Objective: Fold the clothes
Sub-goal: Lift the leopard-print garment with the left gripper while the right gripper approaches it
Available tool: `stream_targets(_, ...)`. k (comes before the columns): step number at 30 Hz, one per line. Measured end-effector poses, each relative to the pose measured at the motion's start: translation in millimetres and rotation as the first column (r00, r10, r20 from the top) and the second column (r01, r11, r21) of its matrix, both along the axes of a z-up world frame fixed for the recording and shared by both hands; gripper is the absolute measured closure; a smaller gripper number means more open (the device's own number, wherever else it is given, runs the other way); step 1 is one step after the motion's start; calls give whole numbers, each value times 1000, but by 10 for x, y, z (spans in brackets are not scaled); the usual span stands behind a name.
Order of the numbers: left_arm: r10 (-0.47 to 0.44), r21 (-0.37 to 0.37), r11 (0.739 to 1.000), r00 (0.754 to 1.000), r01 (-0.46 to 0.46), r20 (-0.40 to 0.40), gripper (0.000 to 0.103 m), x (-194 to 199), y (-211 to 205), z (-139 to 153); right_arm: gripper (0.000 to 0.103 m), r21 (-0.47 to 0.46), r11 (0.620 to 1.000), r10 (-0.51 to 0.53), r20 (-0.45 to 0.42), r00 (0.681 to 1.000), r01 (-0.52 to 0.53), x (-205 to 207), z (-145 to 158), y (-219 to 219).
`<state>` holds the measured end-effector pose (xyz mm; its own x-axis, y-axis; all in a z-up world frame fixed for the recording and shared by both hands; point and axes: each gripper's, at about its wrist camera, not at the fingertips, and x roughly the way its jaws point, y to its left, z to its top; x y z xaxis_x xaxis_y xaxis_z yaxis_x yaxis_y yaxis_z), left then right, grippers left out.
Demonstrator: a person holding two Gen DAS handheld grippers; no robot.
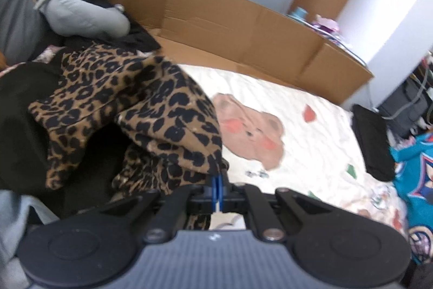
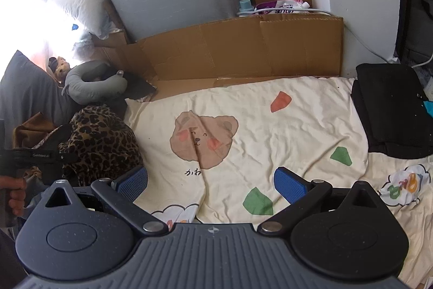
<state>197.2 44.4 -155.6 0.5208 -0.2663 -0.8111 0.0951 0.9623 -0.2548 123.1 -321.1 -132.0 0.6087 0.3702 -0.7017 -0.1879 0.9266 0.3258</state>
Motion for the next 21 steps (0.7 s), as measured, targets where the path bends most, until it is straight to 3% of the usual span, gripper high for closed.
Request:
stream_targets(14, -146, -75, 987, 989, 145, -15, 102, -79, -745, 219, 1, 33, 999, -20, -8, 1000, 20, -12, 9, -30)
stream_targets(21, -266, -141, 953, 964, 267, 31, 102, -207, -1176, 508, 1, 56, 998, -4, -11, 1000, 4, -26, 6, -13)
